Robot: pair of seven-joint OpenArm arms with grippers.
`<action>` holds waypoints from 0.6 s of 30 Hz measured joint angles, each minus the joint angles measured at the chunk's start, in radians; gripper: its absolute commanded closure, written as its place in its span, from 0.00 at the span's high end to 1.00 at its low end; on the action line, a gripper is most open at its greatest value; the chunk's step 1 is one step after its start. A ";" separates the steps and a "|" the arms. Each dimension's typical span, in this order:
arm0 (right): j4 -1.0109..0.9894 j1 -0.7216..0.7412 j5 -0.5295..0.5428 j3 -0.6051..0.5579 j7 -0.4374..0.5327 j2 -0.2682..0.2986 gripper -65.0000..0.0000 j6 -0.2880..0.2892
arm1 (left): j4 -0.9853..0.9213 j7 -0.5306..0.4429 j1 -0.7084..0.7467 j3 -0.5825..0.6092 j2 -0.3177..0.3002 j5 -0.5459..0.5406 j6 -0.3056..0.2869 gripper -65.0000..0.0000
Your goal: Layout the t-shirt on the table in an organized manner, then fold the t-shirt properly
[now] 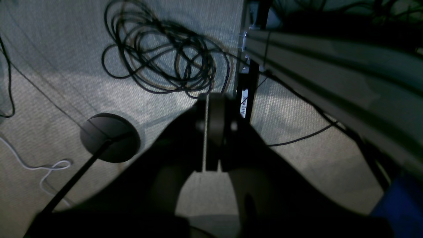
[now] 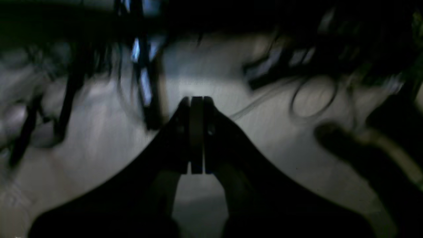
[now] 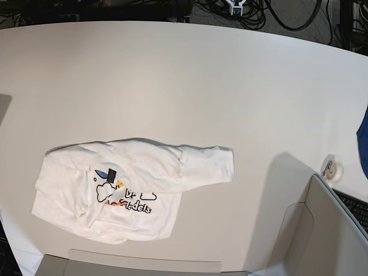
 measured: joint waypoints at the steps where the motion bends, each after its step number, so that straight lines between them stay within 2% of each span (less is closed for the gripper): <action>1: 0.039 -0.039 0.000 0.000 -0.006 0.003 0.00 -0.005 | 0.031 0.005 0.024 0.000 -0.003 0.000 0.000 0.00; 3: 0.120 -0.097 0.000 0.002 -0.005 0.011 0.00 -0.017 | 0.095 0.001 0.070 0.001 -0.005 0.000 -0.001 0.00; 10: 0.336 -0.235 0.000 0.001 0.010 0.014 0.00 -0.009 | 0.316 0.006 0.216 0.005 -0.044 -0.003 -0.003 0.00; 18: 0.517 -0.372 0.001 0.005 0.013 0.105 0.00 -0.015 | 0.573 0.004 0.378 0.056 -0.108 -0.005 0.001 0.00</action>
